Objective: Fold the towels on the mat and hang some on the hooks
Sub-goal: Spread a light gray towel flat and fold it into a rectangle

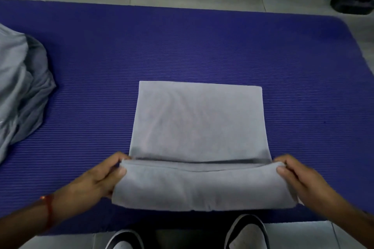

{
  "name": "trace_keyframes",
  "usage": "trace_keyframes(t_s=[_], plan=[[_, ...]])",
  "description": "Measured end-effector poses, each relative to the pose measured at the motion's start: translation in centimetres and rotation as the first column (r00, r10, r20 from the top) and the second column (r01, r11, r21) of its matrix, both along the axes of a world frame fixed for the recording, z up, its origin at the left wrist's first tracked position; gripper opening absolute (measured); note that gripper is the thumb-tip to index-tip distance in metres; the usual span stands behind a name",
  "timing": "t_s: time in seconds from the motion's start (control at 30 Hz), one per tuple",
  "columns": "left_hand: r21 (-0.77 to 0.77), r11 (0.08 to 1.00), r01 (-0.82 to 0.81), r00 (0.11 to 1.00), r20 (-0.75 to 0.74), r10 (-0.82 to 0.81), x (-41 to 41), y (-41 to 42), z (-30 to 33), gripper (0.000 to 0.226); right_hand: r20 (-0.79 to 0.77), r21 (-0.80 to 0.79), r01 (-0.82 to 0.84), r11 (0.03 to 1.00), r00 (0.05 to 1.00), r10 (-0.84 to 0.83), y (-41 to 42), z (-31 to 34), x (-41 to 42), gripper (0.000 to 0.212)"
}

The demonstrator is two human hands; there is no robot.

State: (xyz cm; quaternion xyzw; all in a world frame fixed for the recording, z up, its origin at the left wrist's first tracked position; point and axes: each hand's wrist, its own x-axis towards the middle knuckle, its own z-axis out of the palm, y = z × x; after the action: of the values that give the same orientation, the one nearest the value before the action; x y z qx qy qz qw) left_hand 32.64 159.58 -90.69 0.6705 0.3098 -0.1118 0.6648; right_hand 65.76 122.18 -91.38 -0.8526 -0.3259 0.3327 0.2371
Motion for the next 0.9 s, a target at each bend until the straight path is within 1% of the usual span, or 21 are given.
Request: trace_keyframes(t_s=[0.07, 0.17, 0.27, 0.37, 0.43, 0.47, 0.53, 0.6, 0.67, 0.77, 0.8, 0.83, 0.87, 0.9], plan=[[0.011, 0.997, -0.081, 0.997, 0.021, 0.08, 1.6, 1.1, 0.4, 0.029, 0.011, 0.074, 0.089, 0.993, 0.996, -0.09, 1.4, 0.7, 1.2, 0.014], [0.116, 0.972, -0.203, 0.977, 0.095, 0.193, 6.5, 4.2, 0.3, 0.016, 0.056, 0.183, 0.219, 0.958, 0.971, -0.233, 5.3, 0.7, 4.6, 0.011], [0.235, 0.939, -0.251, 0.967, 0.111, 0.231, 12.1, 7.6, -1.0, 0.013, 0.143, 0.235, 0.253, 0.939, 0.946, -0.291, 9.3, -0.5, 9.1, 0.014], [0.343, 0.906, -0.249, 0.968, 0.051, 0.247, 16.3, 11.0, -3.3, 0.008, 0.171, 0.221, 0.284, 0.933, 0.931, -0.324, 12.8, -2.0, 12.3, 0.018], [0.343, 0.901, -0.265, 0.955, -0.033, 0.293, 17.6, 12.3, -4.9, 0.003, 0.177, 0.167, 0.313, 0.935, 0.923, -0.341, 14.3, -3.3, 12.9, 0.025], [0.346, 0.901, -0.262, 0.948, -0.082, 0.308, 17.7, 12.7, -5.6, 0.007, 0.177, 0.12, 0.332, 0.936, 0.92, -0.349, 14.7, -4.0, 12.8, 0.027], [0.421, 0.874, -0.241, 0.937, -0.133, 0.322, 17.6, 13.0, -6.7, 0.016, 0.2, 0.052, 0.378, 0.924, 0.903, -0.381, 14.9, -5.0, 12.3, 0.024], [0.482, 0.839, -0.253, 0.93, -0.118, 0.349, 17.3, 12.9, -7.0, 0.017, 0.242, 0.072, 0.426, 0.902, 0.87, -0.43, 14.8, -5.5, 12.2, 0.02], [0.481, 0.826, -0.294, 0.922, -0.085, 0.378, 17.3, 12.8, -6.9, 0.018, 0.251, 0.103, 0.462, 0.881, 0.845, -0.472, 14.8, -5.3, 12.4, 0.019], [0.517, 0.801, -0.301, 0.92, -0.064, 0.387, 17.4, 12.6, -7.1, 0.019, 0.239, 0.105, 0.46, 0.881, 0.849, -0.472, 14.8, -5.2, 12.5, 0.022], [0.561, 0.772, -0.3, 0.918, -0.05, 0.393, 17.4, 12.3, -7.1, 0.021, 0.226, 0.101, 0.465, 0.88, 0.85, -0.475, 14.7, -5.3, 12.4, 0.024], [0.639, 0.712, -0.292, 0.919, -0.019, 0.394, 17.2, 11.7, -7.0, 0.024, 0.218, 0.094, 0.471, 0.877, 0.85, -0.48, 14.4, -5.3, 12.2, 0.028], [0.751, 0.613, -0.248, 0.936, 0.022, 0.352, 16.9, 11.0, -6.8, 0.028, 0.223, 0.081, 0.48, 0.874, 0.846, -0.485, 14.1, -5.4, 11.9, 0.032], [0.867, 0.471, -0.163, 0.967, 0.045, 0.251, 16.6, 9.9, -6.6, 0.032, 0.242, 0.058, 0.477, 0.877, 0.845, -0.476, 13.6, -5.6, 11.5, 0.036]])
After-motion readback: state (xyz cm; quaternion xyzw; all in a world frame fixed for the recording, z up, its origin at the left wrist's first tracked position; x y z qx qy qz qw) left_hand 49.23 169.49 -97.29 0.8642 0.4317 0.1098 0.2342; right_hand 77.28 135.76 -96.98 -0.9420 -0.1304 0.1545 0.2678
